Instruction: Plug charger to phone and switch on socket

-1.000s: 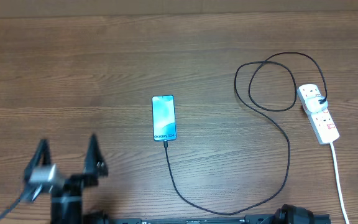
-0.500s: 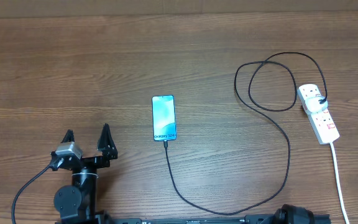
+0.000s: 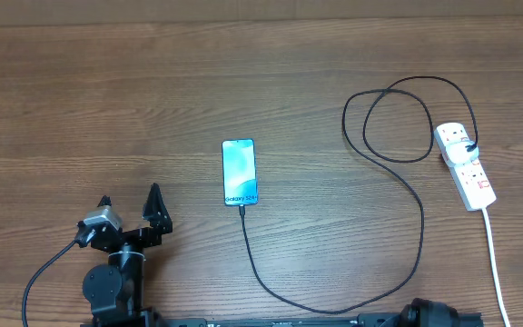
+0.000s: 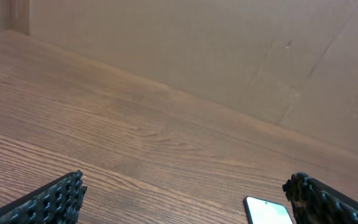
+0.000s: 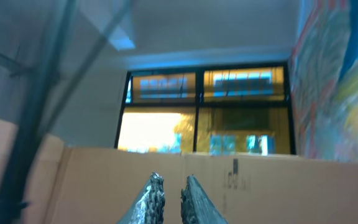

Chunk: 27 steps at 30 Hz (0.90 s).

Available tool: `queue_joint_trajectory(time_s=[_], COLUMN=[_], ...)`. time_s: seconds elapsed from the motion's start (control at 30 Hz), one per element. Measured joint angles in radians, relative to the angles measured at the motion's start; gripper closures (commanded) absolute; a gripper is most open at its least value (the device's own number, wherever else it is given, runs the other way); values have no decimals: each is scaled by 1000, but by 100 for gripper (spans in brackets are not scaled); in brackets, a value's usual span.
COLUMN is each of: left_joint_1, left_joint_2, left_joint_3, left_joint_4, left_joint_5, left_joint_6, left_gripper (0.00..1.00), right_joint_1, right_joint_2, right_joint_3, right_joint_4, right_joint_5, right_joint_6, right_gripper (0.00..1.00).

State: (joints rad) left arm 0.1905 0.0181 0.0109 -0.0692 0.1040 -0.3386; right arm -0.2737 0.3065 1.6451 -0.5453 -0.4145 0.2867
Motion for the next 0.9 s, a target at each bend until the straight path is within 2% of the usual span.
queue_joint_trajectory(time_s=[0.2, 0.4, 0.47, 0.57, 0.63, 0.67, 0.9], left_joint_1=[0, 0, 0, 0, 0, 0, 0], left_joint_2=[0, 0, 0, 0, 0, 0, 2], left_joint_3=[0, 0, 0, 0, 0, 0, 0], left_joint_4=[0, -1, -1, -1, -1, -1, -1], left_joint_5=[-3, -3, -3, -4, -4, -3, -3], left_joint_6=[0, 0, 0, 0, 0, 0, 0], left_gripper=[0, 0, 0, 0, 0, 1, 1], right_joint_1=[72, 170, 191, 219, 237, 243, 243], right_joint_2=[-100, -217, -260, -298, -302, -301, -302], right_joint_3=[-37, -142, -161, -166, -167, -173, -341], right_joint_4=[36, 54, 60, 79, 97, 105, 284], right_joint_5=[30, 79, 114, 161, 185, 193, 217], right_joint_6=[0, -35, -44, -47, -53, -55, -59], right_gripper=[89, 91, 88, 58, 16, 0, 0])
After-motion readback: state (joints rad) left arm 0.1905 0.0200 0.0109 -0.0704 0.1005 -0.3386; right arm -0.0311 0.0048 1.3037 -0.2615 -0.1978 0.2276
